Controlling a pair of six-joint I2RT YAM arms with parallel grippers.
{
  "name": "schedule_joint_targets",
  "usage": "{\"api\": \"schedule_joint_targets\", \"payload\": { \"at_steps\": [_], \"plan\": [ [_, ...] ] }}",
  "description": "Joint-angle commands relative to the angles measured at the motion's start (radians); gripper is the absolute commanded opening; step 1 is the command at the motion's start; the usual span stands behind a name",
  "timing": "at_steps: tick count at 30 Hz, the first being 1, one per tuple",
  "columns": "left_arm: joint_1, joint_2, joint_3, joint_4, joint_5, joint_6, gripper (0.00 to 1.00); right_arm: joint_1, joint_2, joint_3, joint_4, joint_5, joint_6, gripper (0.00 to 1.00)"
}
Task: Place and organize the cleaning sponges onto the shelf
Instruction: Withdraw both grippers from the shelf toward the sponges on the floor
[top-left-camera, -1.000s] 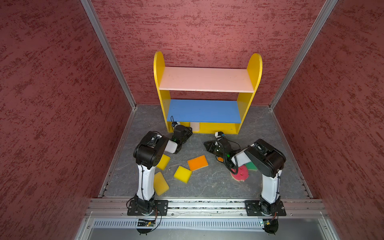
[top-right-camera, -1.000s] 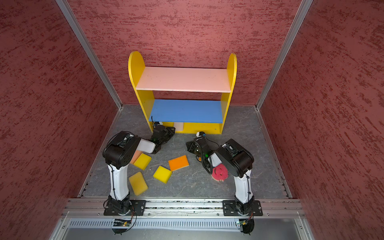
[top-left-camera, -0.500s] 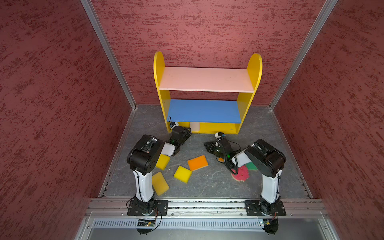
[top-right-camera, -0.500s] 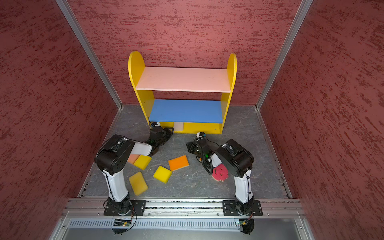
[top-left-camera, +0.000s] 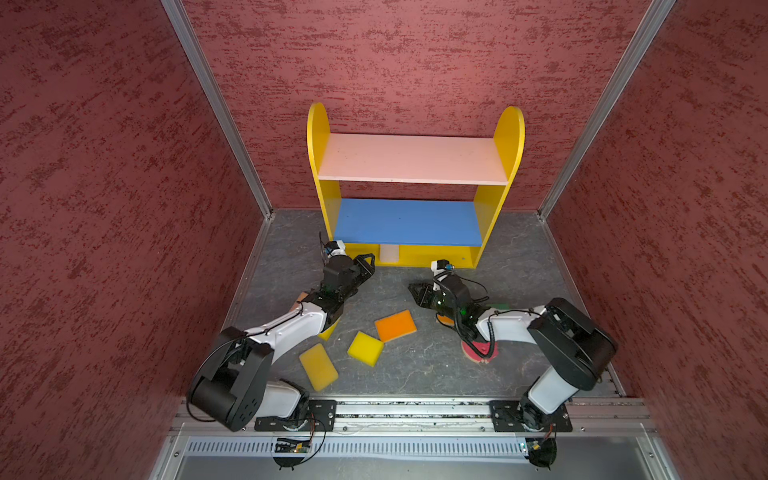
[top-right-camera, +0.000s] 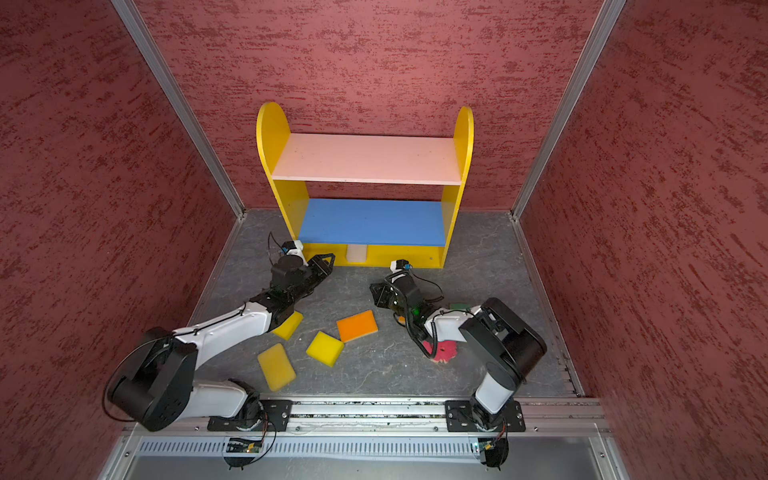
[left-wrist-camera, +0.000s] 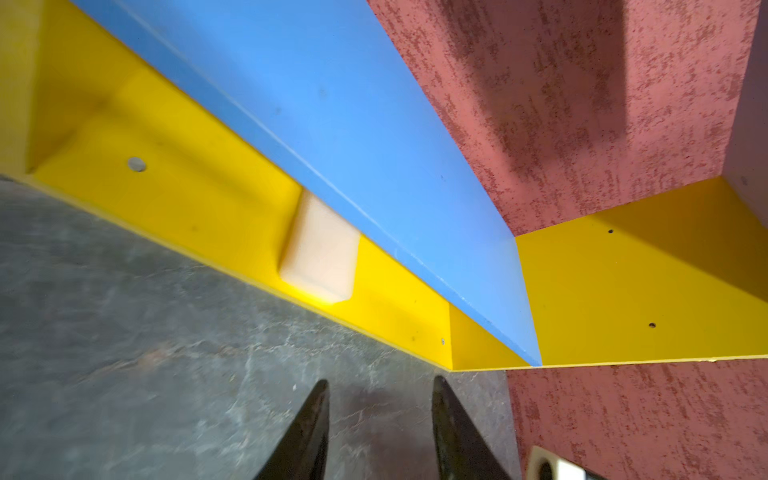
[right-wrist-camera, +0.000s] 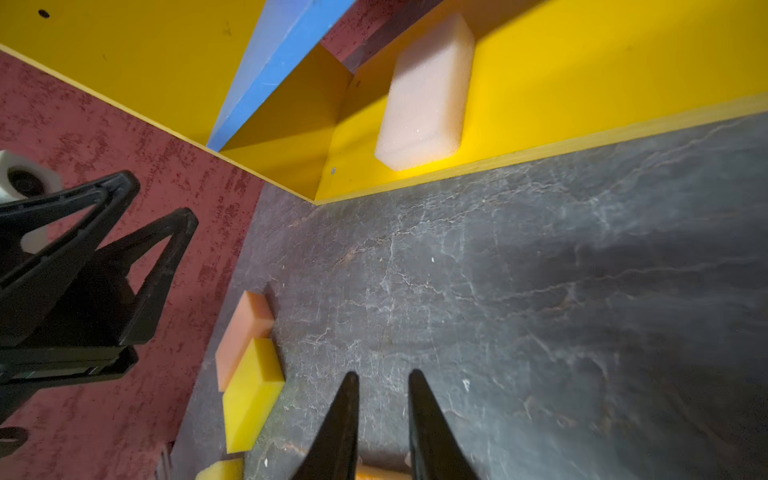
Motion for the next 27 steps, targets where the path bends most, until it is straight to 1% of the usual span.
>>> {"api": "schedule_joint_targets", "payload": {
  "at_steps": [1, 5, 7, 8, 10, 12, 16, 21, 27],
  "plan": [
    [-0.014, -0.089, -0.008, -0.227, -0.032, 0.075, 0.46, 0.057, -0.107, 0.001, -0.292, 0.125, -0.126, 0.29],
    [-0.035, -0.155, 0.001, -0.404, -0.031, 0.118, 0.54, 0.147, -0.217, -0.003, -0.518, 0.223, -0.176, 0.38],
    [-0.041, -0.175, -0.014, -0.46, -0.028, 0.124, 0.59, 0.187, -0.261, -0.018, -0.59, 0.232, -0.174, 0.42],
    [-0.041, -0.185, -0.029, -0.472, -0.021, 0.126, 0.63, 0.211, -0.287, -0.03, -0.62, 0.237, -0.168, 0.43],
    [-0.045, -0.194, -0.06, -0.469, 0.005, 0.123, 0.68, 0.259, -0.336, -0.054, -0.657, 0.241, -0.152, 0.44],
    [-0.051, -0.191, -0.085, -0.452, 0.029, 0.118, 0.68, 0.3, -0.375, -0.079, -0.667, 0.235, -0.124, 0.44],
    [-0.068, -0.151, -0.114, -0.412, 0.061, 0.091, 0.68, 0.339, -0.375, -0.128, -0.592, 0.167, -0.07, 0.45],
    [-0.104, -0.071, -0.121, -0.367, 0.097, 0.08, 0.62, 0.343, -0.25, -0.134, -0.427, 0.058, -0.061, 0.45],
    [-0.11, 0.013, -0.129, -0.316, 0.128, 0.063, 0.61, 0.311, -0.097, -0.126, -0.215, -0.071, -0.019, 0.45]
  ]
}}
